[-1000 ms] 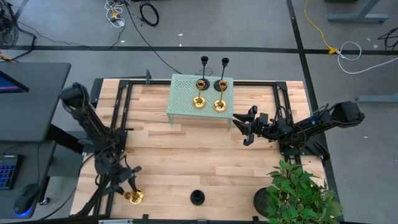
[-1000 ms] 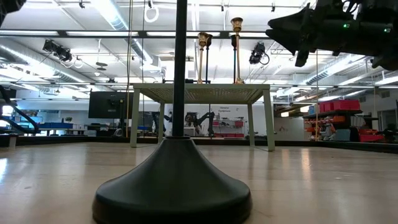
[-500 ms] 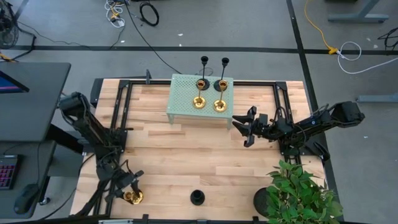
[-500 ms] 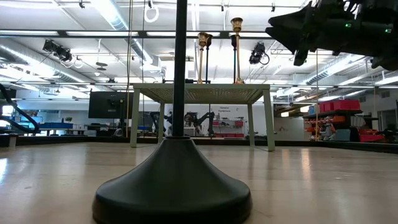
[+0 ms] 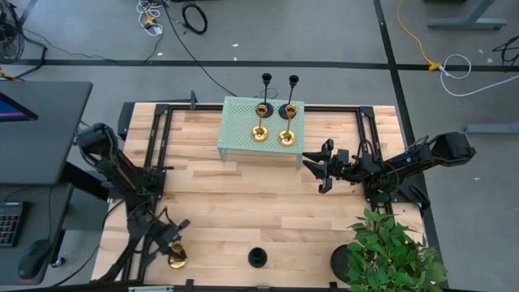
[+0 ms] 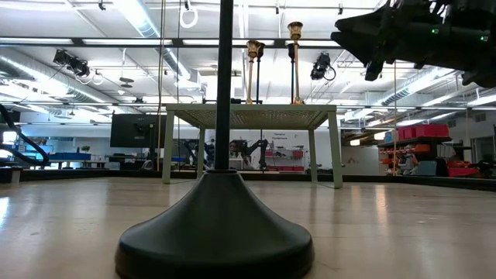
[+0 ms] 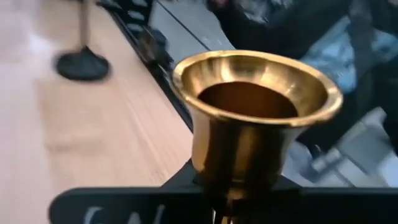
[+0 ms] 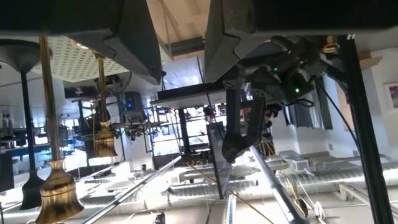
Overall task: Pick & Place candle stick holders
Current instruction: Put the gold candle holder on the shelf aligned with the other gold candle holders
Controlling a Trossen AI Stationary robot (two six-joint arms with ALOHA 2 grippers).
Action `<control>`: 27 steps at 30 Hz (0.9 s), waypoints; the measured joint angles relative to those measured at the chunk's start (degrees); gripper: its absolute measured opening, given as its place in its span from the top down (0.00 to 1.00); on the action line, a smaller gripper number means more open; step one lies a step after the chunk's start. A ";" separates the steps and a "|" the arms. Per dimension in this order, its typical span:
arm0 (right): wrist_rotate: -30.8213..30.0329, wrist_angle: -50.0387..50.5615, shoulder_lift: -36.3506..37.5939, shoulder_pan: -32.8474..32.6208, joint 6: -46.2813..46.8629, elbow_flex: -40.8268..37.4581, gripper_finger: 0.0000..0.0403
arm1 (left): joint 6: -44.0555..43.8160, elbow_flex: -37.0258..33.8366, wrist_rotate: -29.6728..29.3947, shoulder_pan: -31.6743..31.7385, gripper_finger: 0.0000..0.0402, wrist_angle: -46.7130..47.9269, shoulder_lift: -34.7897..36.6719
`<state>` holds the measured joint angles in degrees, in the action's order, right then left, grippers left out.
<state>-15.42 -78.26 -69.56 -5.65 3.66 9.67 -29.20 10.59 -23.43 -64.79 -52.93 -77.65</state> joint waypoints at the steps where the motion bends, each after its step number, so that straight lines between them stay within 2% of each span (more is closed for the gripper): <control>1: 0.00 0.00 0.00 0.00 -0.03 0.00 0.69 | 0.06 0.00 -0.81 0.64 0.94 -0.68 0.00; 4: 0.00 0.39 0.00 0.02 -0.86 0.00 0.69 | 0.34 0.00 -1.83 2.99 0.91 -1.16 0.00; 8: -0.02 1.56 0.00 0.02 -1.35 0.00 0.69 | 0.97 0.00 -1.68 7.54 0.96 -2.77 0.32; 12: 0.00 3.05 0.00 0.02 -1.37 0.00 0.69 | 4.24 0.00 -0.83 12.21 0.95 -3.25 2.38; 27: 0.02 8.07 0.00 0.00 -1.53 0.00 0.69 | 24.03 0.48 -0.77 31.65 0.95 1.45 20.78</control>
<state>-15.40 -70.18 -69.56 -5.65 2.13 9.67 -5.17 11.07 -24.21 -33.15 -51.48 -56.87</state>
